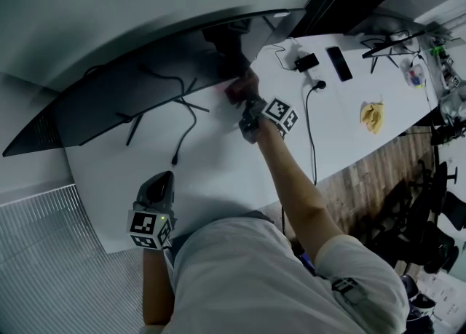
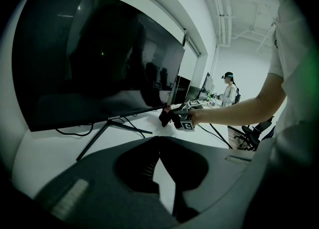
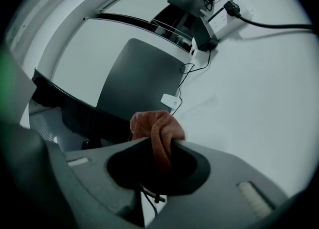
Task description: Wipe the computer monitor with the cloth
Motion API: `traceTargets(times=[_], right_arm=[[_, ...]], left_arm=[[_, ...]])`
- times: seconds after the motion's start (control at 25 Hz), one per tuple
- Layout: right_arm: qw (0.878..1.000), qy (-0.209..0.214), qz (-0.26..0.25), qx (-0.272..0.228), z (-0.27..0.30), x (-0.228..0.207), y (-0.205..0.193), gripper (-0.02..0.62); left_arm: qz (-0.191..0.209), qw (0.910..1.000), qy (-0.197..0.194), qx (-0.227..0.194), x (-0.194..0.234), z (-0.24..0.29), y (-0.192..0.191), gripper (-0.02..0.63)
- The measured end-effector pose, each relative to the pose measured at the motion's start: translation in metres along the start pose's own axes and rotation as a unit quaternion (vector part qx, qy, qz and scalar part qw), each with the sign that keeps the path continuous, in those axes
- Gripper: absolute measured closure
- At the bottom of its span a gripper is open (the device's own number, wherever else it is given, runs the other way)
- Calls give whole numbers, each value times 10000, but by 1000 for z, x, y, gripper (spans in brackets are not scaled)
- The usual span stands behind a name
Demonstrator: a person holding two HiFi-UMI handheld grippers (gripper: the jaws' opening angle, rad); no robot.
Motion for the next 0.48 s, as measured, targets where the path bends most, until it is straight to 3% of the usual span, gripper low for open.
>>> traceTargets(times=[0.48], right_arm=[[9989,288,-213,315,10,34,-29,520]], left_arm=[[-137,9998,143,-74,8,-23,-9,600]])
Point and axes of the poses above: the fingertips, and each gripper's own axes: z forward along the fingers, x to its left, y out of its top, the point moved 2 cm from there along -z, backward along the fingers, and after that the axes turned 2 degrees about x, right-handed, at the moved point
